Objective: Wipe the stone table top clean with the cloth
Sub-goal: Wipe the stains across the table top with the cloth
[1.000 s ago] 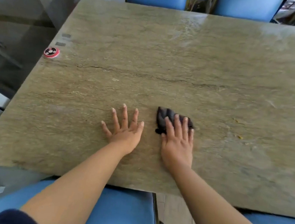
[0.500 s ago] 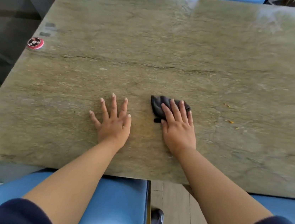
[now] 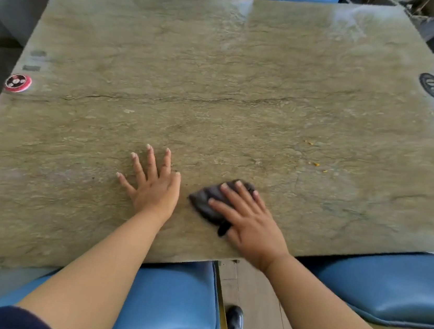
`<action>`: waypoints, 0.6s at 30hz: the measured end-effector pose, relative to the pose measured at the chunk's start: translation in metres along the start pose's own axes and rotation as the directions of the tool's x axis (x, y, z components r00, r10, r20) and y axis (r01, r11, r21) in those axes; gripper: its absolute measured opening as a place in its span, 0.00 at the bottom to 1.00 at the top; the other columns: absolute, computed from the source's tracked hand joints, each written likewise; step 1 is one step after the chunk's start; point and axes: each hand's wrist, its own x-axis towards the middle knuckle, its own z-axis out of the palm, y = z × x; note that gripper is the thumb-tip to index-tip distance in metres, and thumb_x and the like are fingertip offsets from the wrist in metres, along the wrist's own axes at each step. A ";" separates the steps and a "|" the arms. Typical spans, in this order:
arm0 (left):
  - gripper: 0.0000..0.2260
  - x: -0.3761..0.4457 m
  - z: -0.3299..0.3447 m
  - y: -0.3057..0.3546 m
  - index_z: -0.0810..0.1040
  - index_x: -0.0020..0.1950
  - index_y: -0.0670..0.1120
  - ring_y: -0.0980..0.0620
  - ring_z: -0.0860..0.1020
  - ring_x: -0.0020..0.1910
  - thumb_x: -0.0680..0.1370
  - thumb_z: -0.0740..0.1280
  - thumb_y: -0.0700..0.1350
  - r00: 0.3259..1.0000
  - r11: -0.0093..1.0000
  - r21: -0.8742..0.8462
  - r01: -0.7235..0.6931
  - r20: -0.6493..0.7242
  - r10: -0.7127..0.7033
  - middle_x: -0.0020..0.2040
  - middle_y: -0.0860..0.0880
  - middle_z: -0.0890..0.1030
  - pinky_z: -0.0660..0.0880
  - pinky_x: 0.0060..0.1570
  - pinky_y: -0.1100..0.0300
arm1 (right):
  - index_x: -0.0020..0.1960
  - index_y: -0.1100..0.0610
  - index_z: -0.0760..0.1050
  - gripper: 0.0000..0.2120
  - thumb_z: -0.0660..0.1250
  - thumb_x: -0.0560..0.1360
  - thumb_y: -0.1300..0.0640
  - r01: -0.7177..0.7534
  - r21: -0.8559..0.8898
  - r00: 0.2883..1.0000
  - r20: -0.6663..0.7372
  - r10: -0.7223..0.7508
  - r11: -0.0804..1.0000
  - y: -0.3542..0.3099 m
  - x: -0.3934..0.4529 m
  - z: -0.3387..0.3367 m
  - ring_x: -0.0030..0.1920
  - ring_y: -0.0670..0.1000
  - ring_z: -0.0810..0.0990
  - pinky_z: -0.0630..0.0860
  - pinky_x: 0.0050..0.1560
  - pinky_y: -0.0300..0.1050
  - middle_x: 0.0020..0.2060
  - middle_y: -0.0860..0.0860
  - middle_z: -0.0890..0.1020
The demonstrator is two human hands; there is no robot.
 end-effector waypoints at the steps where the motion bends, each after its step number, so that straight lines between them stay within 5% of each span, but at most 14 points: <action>1: 0.25 -0.002 0.001 0.000 0.35 0.77 0.61 0.44 0.30 0.75 0.81 0.41 0.57 1.000 1.000 0.022 -0.009 -0.017 0.009 0.77 0.52 0.31 0.34 0.69 0.32 | 0.75 0.42 0.59 0.29 0.53 0.74 0.47 -0.153 0.016 0.987 -0.050 0.154 0.988 0.006 0.012 -0.004 0.78 0.50 0.43 0.47 0.76 0.56 0.77 0.45 0.54; 3: 0.26 -0.005 0.003 0.000 0.35 0.77 0.57 0.44 0.30 0.75 0.81 0.41 0.57 0.998 0.997 0.072 -0.031 -0.046 0.034 0.77 0.51 0.30 0.34 0.68 0.30 | 0.76 0.43 0.56 0.29 0.53 0.75 0.49 -0.397 0.061 0.912 -0.090 0.401 0.916 0.015 0.035 -0.013 0.77 0.50 0.40 0.42 0.76 0.54 0.78 0.46 0.51; 5: 0.27 -0.007 0.004 0.004 0.38 0.78 0.55 0.47 0.31 0.76 0.81 0.43 0.56 0.992 0.991 0.091 -0.094 -0.078 0.101 0.77 0.51 0.30 0.32 0.68 0.30 | 0.77 0.44 0.54 0.28 0.54 0.78 0.51 -0.491 0.079 0.863 -0.091 0.496 0.868 0.015 0.045 -0.017 0.77 0.50 0.38 0.38 0.76 0.52 0.78 0.46 0.49; 10: 0.24 -0.008 0.008 0.041 0.46 0.79 0.57 0.52 0.38 0.78 0.83 0.47 0.51 0.894 0.892 0.094 -0.441 -0.039 0.446 0.80 0.54 0.39 0.34 0.70 0.33 | 0.76 0.44 0.56 0.30 0.48 0.74 0.48 -0.307 0.064 0.949 -0.058 0.311 0.949 -0.010 -0.002 -0.008 0.77 0.47 0.39 0.40 0.76 0.52 0.77 0.43 0.50; 18: 0.24 0.003 0.026 0.062 0.46 0.78 0.61 0.54 0.39 0.78 0.81 0.44 0.52 0.925 0.939 0.089 -0.333 -0.161 0.343 0.79 0.57 0.42 0.39 0.71 0.33 | 0.76 0.45 0.57 0.29 0.50 0.74 0.48 -0.282 0.010 0.958 -0.054 0.282 0.959 0.018 0.019 -0.015 0.77 0.48 0.42 0.43 0.76 0.53 0.77 0.44 0.52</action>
